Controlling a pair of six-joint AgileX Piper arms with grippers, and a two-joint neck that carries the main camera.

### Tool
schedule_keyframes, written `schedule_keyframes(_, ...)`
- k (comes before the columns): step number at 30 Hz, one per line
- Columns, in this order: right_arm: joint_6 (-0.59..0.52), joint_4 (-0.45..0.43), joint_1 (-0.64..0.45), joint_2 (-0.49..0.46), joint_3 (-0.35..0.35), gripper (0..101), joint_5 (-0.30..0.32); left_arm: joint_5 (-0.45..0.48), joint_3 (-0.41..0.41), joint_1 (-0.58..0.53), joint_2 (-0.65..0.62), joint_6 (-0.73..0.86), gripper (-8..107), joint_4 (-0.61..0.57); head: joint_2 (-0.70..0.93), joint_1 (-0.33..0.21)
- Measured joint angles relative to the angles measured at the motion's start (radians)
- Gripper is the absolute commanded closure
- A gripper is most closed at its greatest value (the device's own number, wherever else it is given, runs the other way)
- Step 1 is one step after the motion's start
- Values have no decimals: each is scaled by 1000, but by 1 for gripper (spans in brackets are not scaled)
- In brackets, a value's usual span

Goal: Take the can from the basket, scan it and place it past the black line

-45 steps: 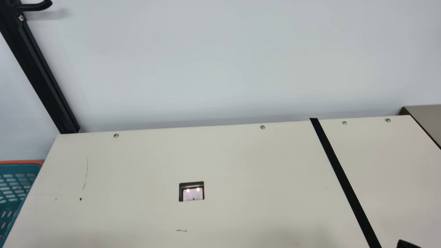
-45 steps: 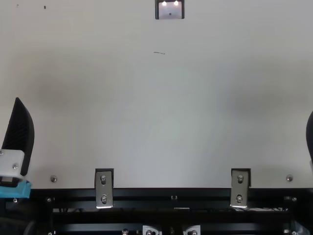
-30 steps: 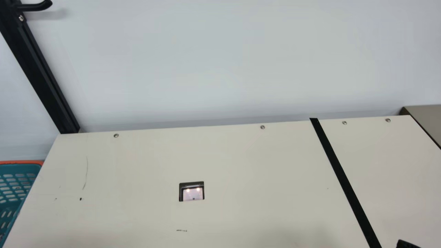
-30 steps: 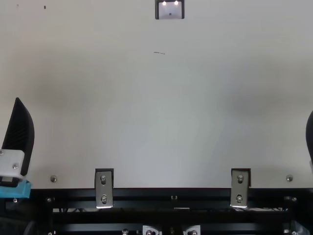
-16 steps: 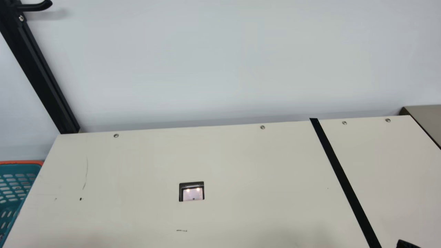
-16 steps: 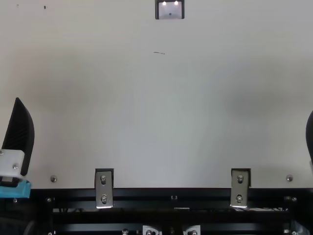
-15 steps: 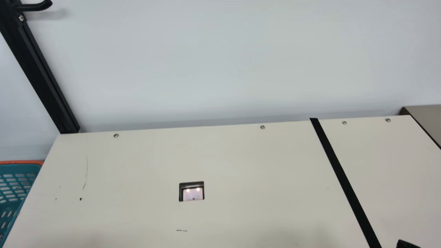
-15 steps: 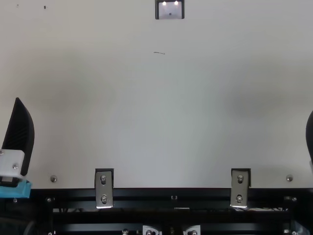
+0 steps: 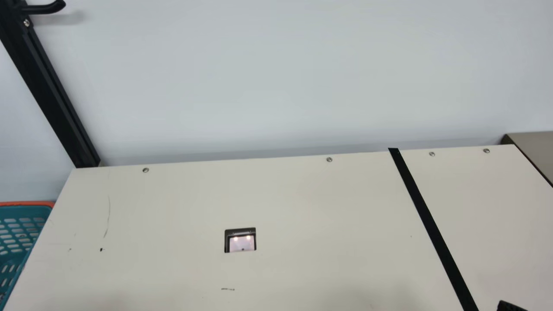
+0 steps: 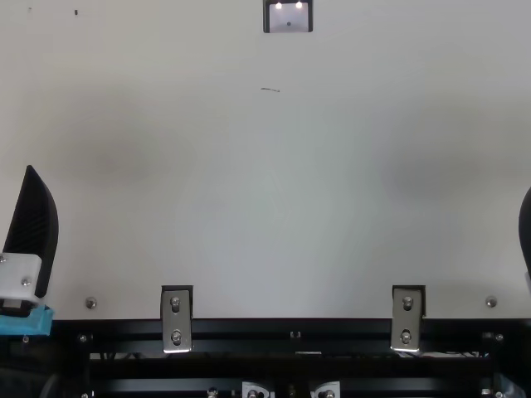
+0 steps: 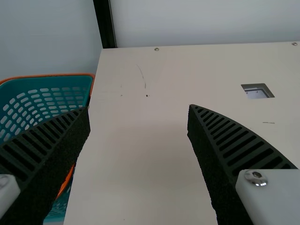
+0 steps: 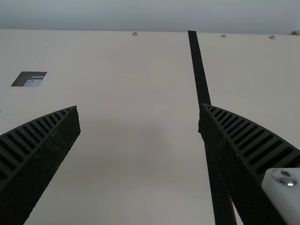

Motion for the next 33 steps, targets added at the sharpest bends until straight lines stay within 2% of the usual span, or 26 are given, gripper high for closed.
schedule_keyframes(7, 0, 0, 0, 0, 0, 0, 0, 0, 0, 0, 0, 0, 9, 0, 87, 5)
schedule_keyframes(21, 0, 0, 0, 0, 0, 0, 0, 0, 0, 0, 0, 0, 9, 0, 466, 5)
schedule_keyframes(33, 0, 0, 0, 0, 0, 0, 0, 0, 0, 0, 0, 0, 9, 0, 640, 0)
